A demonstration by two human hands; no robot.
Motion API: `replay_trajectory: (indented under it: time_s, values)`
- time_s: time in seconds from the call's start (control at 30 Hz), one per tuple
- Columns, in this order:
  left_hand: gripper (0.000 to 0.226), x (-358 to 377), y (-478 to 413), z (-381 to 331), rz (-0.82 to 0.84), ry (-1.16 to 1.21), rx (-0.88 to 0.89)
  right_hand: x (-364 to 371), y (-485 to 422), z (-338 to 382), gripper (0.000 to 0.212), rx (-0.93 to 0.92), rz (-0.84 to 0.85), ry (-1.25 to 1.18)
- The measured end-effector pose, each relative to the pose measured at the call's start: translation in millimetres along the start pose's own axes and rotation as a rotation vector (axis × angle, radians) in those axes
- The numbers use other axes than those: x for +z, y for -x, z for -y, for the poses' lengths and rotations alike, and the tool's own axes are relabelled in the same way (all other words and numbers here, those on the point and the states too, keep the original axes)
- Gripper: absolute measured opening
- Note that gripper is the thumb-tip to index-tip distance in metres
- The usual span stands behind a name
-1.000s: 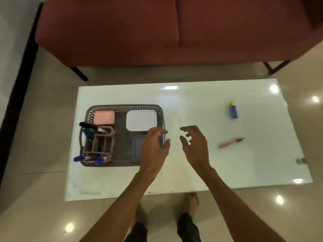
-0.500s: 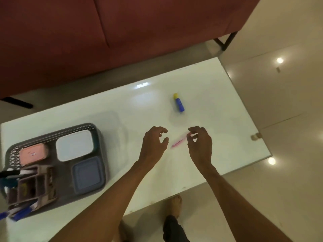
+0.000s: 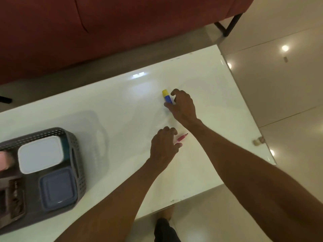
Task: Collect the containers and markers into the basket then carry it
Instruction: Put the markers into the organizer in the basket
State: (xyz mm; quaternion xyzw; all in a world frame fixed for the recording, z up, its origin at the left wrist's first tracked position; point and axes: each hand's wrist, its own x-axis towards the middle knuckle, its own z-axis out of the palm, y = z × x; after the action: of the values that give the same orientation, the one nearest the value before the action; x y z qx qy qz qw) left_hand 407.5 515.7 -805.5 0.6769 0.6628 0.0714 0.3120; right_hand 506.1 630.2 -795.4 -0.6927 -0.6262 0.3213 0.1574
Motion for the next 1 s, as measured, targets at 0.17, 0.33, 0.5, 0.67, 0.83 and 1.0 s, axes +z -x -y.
replay_trajectory:
  time_s: [0.17,0.33,0.5,0.67,0.83,1.0]
  values:
    - [0.021,6,-4,3,-0.026,0.002,0.057,12,-17,0,0.025,-0.003,0.017,0.096]
    - [0.014,-14,7,17,-0.039,0.108,-0.014,3,0,9,0.022,0.013,-0.007,0.018]
    - [0.013,-71,40,46,-0.141,0.224,-0.123,-16,35,50,0.027,0.015,-0.066,-0.098]
    - [0.008,-142,99,77,-0.321,0.423,-0.21,-18,82,119,0.027,-0.005,-0.079,-0.206]
    - [0.01,-201,167,128,-0.437,0.543,-0.275,14,142,198,0.021,-0.078,-0.005,-0.364]
    - [0.017,-251,239,200,-0.583,0.603,-0.337,74,199,273,0.023,-0.16,0.137,-0.516]
